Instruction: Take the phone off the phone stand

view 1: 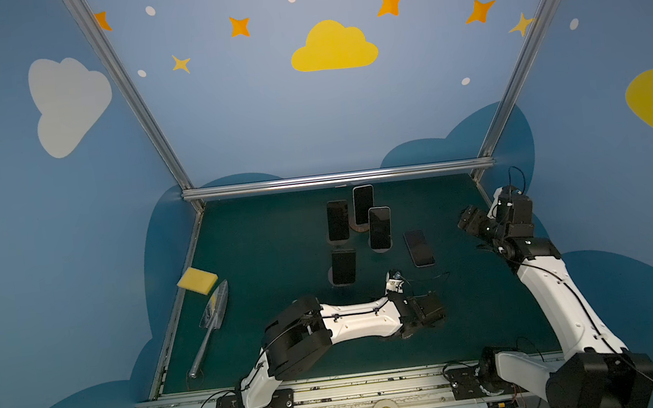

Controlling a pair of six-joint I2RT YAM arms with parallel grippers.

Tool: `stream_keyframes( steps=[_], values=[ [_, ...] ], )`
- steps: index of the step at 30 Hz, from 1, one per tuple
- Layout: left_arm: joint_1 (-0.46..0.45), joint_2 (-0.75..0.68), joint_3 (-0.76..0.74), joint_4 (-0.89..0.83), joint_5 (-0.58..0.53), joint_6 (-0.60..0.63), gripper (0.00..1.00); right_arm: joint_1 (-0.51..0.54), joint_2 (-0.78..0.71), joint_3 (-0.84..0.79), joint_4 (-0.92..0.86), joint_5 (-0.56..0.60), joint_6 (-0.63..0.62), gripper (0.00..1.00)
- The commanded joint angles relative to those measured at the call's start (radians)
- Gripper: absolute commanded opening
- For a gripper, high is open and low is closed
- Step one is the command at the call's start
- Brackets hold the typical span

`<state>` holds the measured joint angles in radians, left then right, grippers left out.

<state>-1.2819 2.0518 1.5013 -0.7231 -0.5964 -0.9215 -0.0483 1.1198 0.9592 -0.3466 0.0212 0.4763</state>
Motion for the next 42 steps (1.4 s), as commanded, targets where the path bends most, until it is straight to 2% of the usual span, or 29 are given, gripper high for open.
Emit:
stream_keyframes(
  steps=[1, 7, 17, 20, 22, 29, 36, 42],
  values=[
    [0.004, -0.059, -0.027, 0.031, -0.014, 0.027, 0.78, -0.004, -0.001, -0.01, 0.021, -0.006, 0.013, 0.85],
    [0.004, -0.053, -0.044, 0.114, 0.028, 0.081, 0.77, -0.004, -0.004, -0.011, 0.021, -0.007, 0.015, 0.85],
    [0.01, -0.076, -0.089, 0.16, 0.044, 0.105, 0.69, -0.003, -0.015, -0.014, 0.016, -0.007, 0.016, 0.85],
    [0.013, -0.077, -0.095, 0.157, 0.043, 0.105, 0.62, -0.004, -0.017, -0.016, 0.018, -0.01, 0.018, 0.85],
    [0.013, -0.079, -0.098, 0.151, 0.029, 0.105, 0.57, -0.004, -0.017, -0.015, 0.02, -0.012, 0.018, 0.85],
    [0.013, -0.114, -0.099, 0.143, 0.005, 0.129, 0.51, -0.003, -0.019, -0.013, 0.019, -0.024, 0.015, 0.85],
    [-0.022, -0.161, -0.054, 0.073, -0.061, 0.178, 0.5, -0.004, -0.016, -0.011, 0.023, -0.033, 0.015, 0.85],
    [-0.057, -0.266, -0.021, 0.042, -0.142, 0.286, 0.5, -0.003, -0.014, -0.01, 0.028, -0.04, 0.016, 0.85]
  ],
)
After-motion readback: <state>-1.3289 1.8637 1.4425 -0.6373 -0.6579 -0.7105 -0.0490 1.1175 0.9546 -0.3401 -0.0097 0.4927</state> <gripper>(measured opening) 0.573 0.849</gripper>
